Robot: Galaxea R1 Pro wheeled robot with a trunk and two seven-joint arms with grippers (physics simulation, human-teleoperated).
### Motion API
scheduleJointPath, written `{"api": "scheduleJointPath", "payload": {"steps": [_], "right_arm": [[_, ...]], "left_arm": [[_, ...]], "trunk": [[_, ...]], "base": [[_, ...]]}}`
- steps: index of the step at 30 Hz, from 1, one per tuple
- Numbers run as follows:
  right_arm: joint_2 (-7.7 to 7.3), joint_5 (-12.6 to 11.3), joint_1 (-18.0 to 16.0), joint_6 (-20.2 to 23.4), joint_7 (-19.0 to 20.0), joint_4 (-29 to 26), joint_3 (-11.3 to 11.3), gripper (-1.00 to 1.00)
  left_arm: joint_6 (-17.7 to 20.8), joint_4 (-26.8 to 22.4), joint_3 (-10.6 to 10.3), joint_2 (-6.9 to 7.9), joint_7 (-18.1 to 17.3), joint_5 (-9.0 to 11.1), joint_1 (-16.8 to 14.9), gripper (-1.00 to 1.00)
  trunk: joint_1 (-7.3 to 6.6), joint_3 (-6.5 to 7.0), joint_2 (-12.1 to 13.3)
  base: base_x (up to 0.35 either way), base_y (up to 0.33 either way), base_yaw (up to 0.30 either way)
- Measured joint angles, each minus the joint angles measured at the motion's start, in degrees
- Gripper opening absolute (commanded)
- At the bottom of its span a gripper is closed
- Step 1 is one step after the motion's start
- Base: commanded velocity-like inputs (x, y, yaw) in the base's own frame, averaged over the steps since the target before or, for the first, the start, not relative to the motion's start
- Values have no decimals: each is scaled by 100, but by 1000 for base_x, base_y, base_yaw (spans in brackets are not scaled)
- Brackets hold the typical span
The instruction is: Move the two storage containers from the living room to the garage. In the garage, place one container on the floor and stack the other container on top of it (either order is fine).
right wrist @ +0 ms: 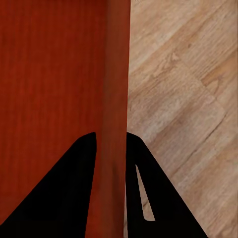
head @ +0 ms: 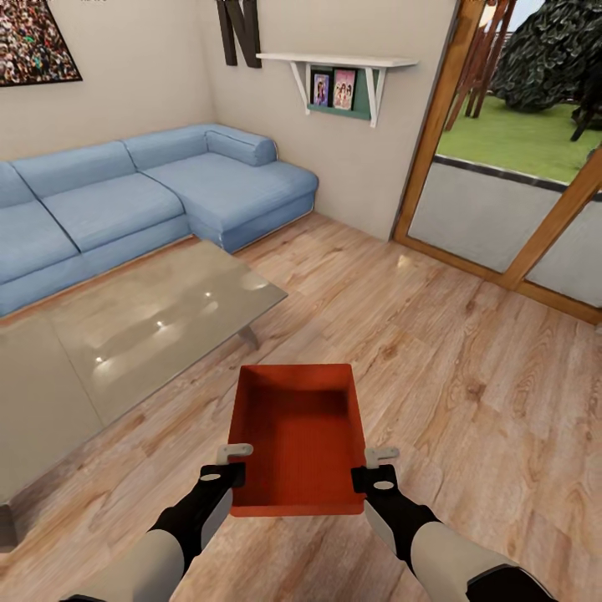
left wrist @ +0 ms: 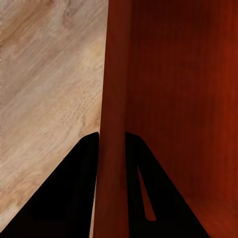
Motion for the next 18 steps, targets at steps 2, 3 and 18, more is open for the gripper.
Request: {"api": "scheduleJointPath", "payload": {"steps": [2, 3, 18], "right_arm": [[4, -14, 0, -2, -4, 1, 14, -100], [4, -15, 0, -5, -2, 3, 12, -100], [-1, -15, 1, -16, 12, 6, 5, -100]], "left_arm": [[-5, 2, -12, 6, 0, 13, 0, -100], [-5, 2, -12, 7, -1, 11, 0, -100], [-4, -3, -4, 1, 1, -5, 0, -100]], "trunk": [[-44, 49, 80], [-66, 75, 120], [-396, 478, 722]], "base": [[0, 0, 0], [0, 0, 0], [0, 0, 0]]}}
